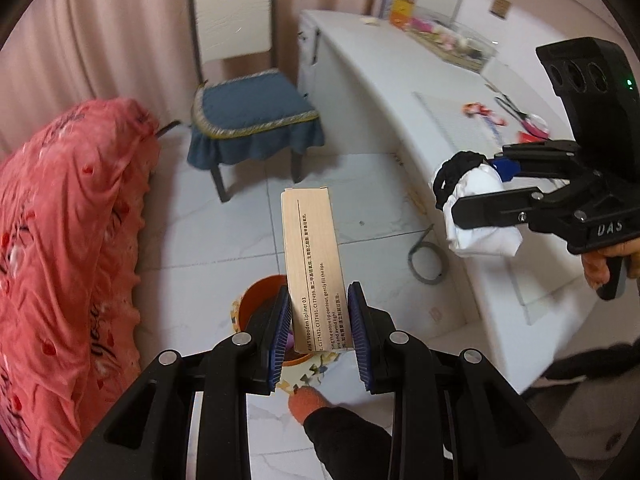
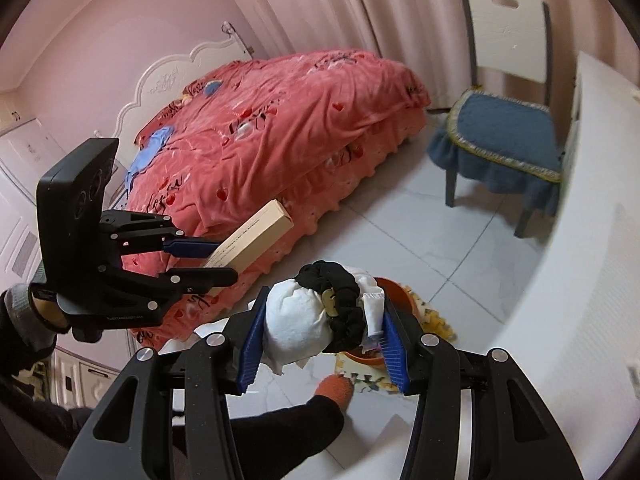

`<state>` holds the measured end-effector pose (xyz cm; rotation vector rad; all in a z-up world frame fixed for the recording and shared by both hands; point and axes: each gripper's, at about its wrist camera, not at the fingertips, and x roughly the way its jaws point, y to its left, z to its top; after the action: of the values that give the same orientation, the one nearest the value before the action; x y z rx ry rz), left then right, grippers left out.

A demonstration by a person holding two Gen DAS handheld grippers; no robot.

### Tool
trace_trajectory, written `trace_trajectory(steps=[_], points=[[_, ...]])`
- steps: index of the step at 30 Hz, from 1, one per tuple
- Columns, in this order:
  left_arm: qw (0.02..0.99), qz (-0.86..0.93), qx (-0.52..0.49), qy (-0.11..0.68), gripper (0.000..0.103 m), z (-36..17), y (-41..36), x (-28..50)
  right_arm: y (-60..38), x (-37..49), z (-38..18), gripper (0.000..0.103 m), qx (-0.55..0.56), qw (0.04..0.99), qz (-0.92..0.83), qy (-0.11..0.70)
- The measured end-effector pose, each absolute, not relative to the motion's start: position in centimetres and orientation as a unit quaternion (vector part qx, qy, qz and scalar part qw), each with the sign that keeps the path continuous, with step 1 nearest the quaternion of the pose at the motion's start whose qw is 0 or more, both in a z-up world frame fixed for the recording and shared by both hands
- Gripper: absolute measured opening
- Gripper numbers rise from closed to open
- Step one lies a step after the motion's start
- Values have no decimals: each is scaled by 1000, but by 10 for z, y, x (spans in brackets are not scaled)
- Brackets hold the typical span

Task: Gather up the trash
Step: 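Carry the stick pack and plush doll over the orange bin, then open the left tool dropping the stick pack while the right tool drops the doll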

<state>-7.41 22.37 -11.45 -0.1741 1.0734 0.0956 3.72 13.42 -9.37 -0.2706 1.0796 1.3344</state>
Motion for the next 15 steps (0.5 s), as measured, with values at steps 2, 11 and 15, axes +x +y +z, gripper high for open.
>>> trace_trajectory(steps=[2,11,15], points=[[851,47,-88,515,31,-124,234,-73,151,38,-106,50,-123,641,585,481],[832,32,-105,544,31,-182,283,-61,219,51,-193,50,-149,616,559,534],[828,9,-105,551,31,-203,293,-58,234,53,-224,51,-158,608,551,549]])
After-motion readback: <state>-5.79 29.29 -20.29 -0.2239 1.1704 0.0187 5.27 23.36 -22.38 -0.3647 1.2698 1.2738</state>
